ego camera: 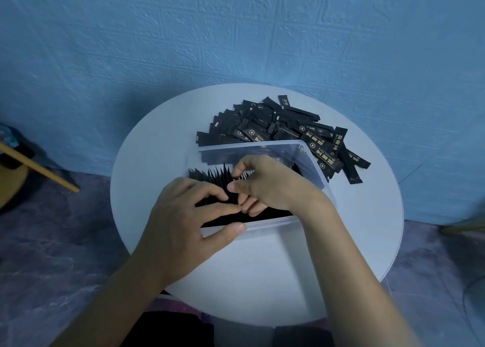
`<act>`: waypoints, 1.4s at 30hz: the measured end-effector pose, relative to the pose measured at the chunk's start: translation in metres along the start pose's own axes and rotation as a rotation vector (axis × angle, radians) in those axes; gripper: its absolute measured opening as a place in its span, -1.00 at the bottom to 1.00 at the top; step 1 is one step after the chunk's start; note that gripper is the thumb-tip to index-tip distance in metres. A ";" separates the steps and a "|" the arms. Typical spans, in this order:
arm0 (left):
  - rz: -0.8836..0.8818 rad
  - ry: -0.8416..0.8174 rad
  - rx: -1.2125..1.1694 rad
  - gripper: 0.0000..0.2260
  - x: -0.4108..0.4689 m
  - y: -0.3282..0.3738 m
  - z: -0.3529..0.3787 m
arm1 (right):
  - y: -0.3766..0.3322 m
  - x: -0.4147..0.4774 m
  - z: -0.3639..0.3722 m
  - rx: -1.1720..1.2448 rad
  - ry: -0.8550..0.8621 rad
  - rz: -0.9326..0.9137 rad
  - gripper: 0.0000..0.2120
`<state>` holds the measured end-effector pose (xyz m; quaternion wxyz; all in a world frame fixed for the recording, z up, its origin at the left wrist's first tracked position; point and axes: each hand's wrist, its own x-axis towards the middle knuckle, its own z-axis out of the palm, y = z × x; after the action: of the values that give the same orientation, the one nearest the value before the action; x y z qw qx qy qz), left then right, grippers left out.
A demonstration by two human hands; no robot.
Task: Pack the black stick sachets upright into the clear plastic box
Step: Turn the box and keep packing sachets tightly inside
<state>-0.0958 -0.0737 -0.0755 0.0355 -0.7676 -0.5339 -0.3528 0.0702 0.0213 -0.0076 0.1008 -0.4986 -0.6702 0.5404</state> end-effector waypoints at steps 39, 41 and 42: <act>0.008 -0.006 0.027 -0.66 0.001 0.001 -0.001 | 0.007 -0.006 -0.004 -0.556 0.029 0.022 -0.86; -0.001 -0.009 0.027 -0.65 0.001 0.001 -0.001 | 0.011 -0.007 -0.007 -0.559 0.060 -0.016 -0.85; -0.009 -0.010 0.024 -0.63 0.000 0.001 -0.001 | 0.013 -0.008 -0.008 -0.526 0.076 -0.031 -0.85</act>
<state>-0.0951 -0.0743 -0.0742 0.0405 -0.7666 -0.5417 -0.3425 0.0866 0.0189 -0.0120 0.0010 -0.5171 -0.7909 0.3272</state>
